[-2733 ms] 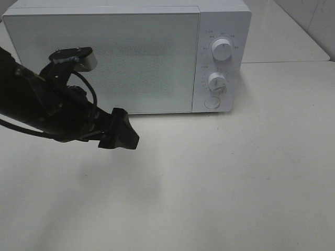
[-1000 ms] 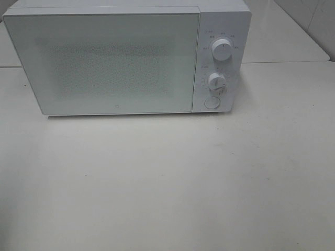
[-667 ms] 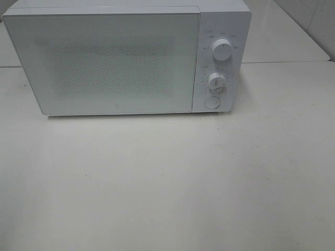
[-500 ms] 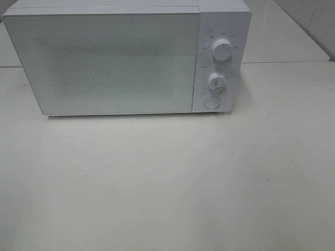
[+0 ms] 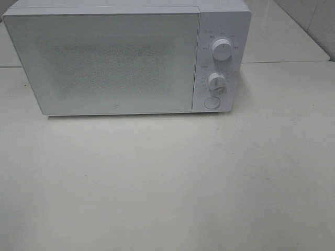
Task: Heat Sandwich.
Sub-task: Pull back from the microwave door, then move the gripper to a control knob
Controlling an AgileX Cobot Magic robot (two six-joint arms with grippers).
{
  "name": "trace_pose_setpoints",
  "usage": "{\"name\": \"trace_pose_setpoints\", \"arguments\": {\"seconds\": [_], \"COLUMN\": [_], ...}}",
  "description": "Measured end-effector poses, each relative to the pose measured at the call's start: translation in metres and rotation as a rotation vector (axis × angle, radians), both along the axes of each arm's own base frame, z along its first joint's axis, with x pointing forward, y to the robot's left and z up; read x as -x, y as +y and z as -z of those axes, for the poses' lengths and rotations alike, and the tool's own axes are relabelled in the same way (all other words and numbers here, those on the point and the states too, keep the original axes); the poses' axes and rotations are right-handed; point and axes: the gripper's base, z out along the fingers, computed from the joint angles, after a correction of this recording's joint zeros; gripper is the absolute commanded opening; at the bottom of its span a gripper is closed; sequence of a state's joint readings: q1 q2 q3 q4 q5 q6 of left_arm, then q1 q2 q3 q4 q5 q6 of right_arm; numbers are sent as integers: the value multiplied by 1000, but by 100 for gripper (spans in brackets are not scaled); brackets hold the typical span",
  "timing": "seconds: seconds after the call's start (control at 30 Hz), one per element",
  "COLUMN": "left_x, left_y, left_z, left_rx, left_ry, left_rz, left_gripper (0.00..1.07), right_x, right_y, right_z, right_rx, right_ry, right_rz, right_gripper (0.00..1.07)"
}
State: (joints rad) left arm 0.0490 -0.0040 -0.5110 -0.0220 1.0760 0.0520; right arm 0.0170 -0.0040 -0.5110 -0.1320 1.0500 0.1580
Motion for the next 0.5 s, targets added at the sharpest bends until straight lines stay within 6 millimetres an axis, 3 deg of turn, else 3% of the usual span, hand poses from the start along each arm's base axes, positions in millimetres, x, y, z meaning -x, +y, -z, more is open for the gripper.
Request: {"name": "trace_pose_setpoints", "arguments": {"seconds": [0.5], "left_x": [-3], "left_y": [0], "left_z": [1], "left_rx": [1], "left_ry": [-14], "left_rz": [1], "left_gripper": [98], "right_x": [0], "right_y": [0], "right_z": [0], "right_rx": [0], "right_ry": [0], "right_rz": [0], "right_gripper": [75]}}
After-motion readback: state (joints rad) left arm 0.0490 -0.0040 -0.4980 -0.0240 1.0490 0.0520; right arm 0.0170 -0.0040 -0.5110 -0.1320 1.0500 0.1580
